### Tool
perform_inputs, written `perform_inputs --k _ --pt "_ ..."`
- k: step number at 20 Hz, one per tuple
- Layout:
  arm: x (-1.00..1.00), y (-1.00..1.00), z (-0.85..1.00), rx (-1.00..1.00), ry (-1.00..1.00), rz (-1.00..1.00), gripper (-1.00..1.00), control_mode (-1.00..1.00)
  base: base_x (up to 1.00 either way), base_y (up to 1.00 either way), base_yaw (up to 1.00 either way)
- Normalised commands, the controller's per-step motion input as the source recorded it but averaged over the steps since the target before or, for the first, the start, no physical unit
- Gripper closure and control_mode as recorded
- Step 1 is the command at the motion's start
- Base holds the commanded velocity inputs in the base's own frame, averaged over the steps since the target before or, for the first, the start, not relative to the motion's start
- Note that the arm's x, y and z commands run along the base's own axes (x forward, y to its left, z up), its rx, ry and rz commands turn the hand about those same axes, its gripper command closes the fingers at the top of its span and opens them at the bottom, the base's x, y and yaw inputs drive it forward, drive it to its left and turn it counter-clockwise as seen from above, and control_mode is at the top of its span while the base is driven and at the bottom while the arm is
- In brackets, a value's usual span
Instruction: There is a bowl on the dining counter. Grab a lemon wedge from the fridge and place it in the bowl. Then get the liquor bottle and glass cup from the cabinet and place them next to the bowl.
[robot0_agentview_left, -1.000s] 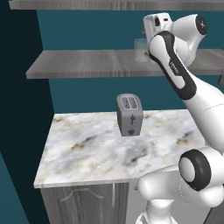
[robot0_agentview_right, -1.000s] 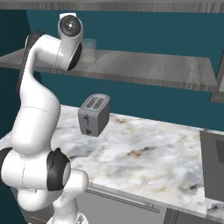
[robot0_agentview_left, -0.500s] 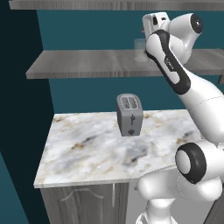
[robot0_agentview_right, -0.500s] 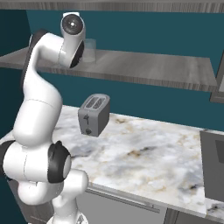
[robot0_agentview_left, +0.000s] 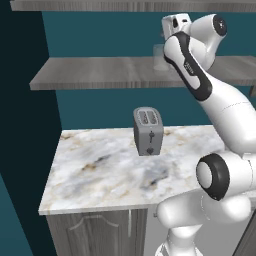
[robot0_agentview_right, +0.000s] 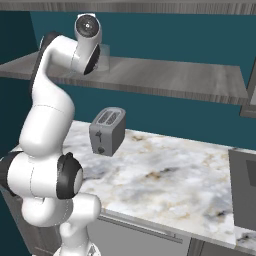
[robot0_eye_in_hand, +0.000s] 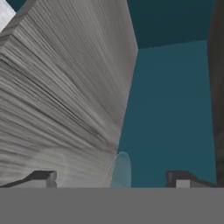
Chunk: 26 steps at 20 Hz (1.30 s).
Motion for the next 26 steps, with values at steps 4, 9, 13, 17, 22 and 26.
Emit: perform_inputs --k 4,9,13,17,22,26 --pt "0.16 -0.16 0.00 0.00 0.02 0.00 -1.00 -1.00 0.00 0.00 0.00" --pt "0.14 -0.16 0.00 0.00 0.02 0.00 -1.00 -1.00 0.00 0.00 0.00" --pt "0.14 -0.15 -0.01 0.00 0.02 0.00 -1.00 -1.00 0.00 0.00 0.00" --pt "0.15 -0.11 -0.03 0.00 0.02 0.00 -1.00 -1.00 0.00 0.00 0.00" --pt "0.09 -0.03 -0.06 0.00 0.01 0.00 -1.00 -1.00 0.00 0.00 0.00" --pt "-0.04 0.00 -0.09 0.00 0.00 0.00 -1.00 -1.00 0.00 0.00 0.00"
